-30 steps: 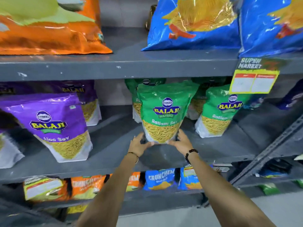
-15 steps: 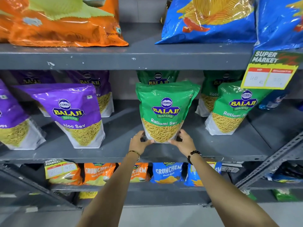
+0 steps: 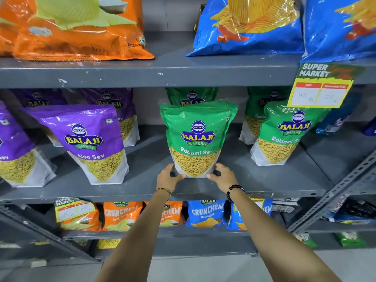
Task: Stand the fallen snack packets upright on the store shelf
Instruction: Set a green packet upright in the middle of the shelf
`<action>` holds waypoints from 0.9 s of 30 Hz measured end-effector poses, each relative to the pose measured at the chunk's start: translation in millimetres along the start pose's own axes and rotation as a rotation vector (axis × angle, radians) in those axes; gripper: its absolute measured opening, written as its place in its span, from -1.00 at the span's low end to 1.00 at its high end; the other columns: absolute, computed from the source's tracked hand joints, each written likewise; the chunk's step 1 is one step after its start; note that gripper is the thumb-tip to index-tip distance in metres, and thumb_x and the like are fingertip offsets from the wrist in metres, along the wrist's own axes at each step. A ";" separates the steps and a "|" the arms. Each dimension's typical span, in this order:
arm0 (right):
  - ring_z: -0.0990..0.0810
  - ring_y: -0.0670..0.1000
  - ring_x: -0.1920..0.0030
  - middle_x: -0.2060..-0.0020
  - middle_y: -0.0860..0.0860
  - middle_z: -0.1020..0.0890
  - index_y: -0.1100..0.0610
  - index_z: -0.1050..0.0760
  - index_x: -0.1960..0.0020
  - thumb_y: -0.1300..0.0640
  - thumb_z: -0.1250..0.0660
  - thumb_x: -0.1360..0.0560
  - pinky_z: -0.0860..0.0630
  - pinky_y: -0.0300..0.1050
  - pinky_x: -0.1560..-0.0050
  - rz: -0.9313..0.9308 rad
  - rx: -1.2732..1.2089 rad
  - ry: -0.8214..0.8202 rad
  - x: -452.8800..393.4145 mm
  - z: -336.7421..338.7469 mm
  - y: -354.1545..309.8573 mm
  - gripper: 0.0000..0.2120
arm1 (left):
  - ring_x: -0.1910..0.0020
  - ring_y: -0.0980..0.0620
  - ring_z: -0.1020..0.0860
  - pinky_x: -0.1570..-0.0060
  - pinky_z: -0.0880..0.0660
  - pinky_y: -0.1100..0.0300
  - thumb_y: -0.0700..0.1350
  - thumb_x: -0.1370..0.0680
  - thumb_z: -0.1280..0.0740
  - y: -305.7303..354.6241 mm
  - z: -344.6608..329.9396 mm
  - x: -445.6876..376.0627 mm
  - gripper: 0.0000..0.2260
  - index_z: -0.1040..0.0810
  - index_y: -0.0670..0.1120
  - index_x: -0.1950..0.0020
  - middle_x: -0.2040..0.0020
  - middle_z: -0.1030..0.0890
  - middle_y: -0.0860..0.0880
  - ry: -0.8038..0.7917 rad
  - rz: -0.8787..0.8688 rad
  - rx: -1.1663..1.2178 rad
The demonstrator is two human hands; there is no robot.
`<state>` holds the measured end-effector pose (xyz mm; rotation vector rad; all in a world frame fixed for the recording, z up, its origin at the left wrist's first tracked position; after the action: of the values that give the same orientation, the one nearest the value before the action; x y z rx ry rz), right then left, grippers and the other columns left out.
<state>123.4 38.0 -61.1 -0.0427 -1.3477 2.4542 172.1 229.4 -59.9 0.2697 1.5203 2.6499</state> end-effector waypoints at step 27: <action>-0.56 0.12 -0.16 -0.18 0.14 -0.60 0.22 -0.46 -0.19 0.20 -0.45 -0.36 -0.46 -0.09 -0.11 -0.063 -0.038 0.032 1.1 -4.6 -3.4 -0.58 | -0.25 -0.15 -0.48 -0.28 -0.41 -0.03 -0.13 -0.42 -0.44 -6.1 2.0 2.0 -0.54 -0.44 -0.11 -0.29 -0.27 -0.56 -0.13 -0.036 0.035 -0.005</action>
<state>124.2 43.7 -60.6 -0.0477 -1.3607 2.3664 170.3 234.5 -63.9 0.3449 1.5119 2.6598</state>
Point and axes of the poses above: each hand's wrist, its own x-axis away from the middle knuckle, its own z-axis out of the back of the hand, y = z × x, the point moved 3 cm from there along -x, towards the middle knuckle
